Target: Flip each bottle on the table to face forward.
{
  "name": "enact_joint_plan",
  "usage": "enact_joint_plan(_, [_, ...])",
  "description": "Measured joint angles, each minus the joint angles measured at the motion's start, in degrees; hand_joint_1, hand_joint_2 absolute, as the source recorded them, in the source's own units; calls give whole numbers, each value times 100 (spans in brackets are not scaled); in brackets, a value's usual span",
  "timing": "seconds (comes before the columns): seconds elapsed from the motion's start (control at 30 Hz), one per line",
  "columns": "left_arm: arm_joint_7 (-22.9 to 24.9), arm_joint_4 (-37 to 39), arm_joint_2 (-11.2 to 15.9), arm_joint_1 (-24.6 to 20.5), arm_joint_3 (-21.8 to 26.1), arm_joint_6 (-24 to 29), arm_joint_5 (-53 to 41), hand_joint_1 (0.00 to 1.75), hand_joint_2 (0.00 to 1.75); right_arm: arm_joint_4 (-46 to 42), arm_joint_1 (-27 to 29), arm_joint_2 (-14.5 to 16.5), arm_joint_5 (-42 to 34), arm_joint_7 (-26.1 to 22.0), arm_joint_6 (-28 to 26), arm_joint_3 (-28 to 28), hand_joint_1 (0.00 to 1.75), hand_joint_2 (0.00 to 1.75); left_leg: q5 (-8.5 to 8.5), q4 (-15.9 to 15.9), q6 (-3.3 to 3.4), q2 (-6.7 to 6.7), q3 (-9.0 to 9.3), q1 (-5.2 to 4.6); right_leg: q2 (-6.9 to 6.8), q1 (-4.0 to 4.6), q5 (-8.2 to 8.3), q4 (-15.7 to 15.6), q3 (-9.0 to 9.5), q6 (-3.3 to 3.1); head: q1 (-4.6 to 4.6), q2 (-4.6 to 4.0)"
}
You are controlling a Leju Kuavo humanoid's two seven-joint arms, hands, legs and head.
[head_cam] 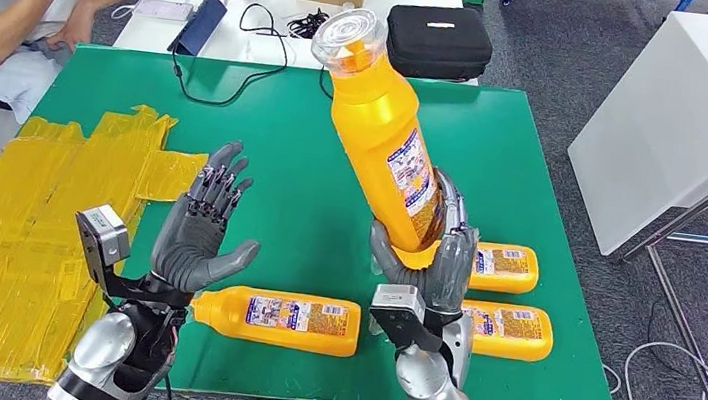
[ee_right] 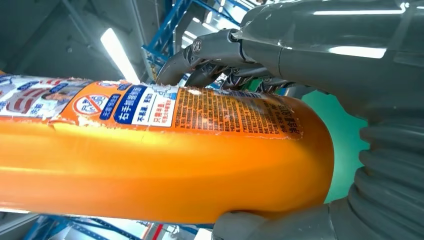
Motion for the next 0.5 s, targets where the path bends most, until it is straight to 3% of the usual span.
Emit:
enact_joint_plan(0.2, [9, 0, -2, -6, -17, -31, -8, 0, 175, 190, -65, 31, 313, 131, 190, 125, 175, 175, 0, 0, 0, 1, 0, 0, 0, 0, 0, 0, 1, 0, 0, 0])
enact_joint_plan(0.5, [77, 37, -2, -99, -31, -131, 91, 0, 175, 975, -274, 114, 502, 145, 777, 1010, 175, 175, 1, 0, 0, -1, 0, 1, 0, 0, 0, 1, -1, -1, 0, 0])
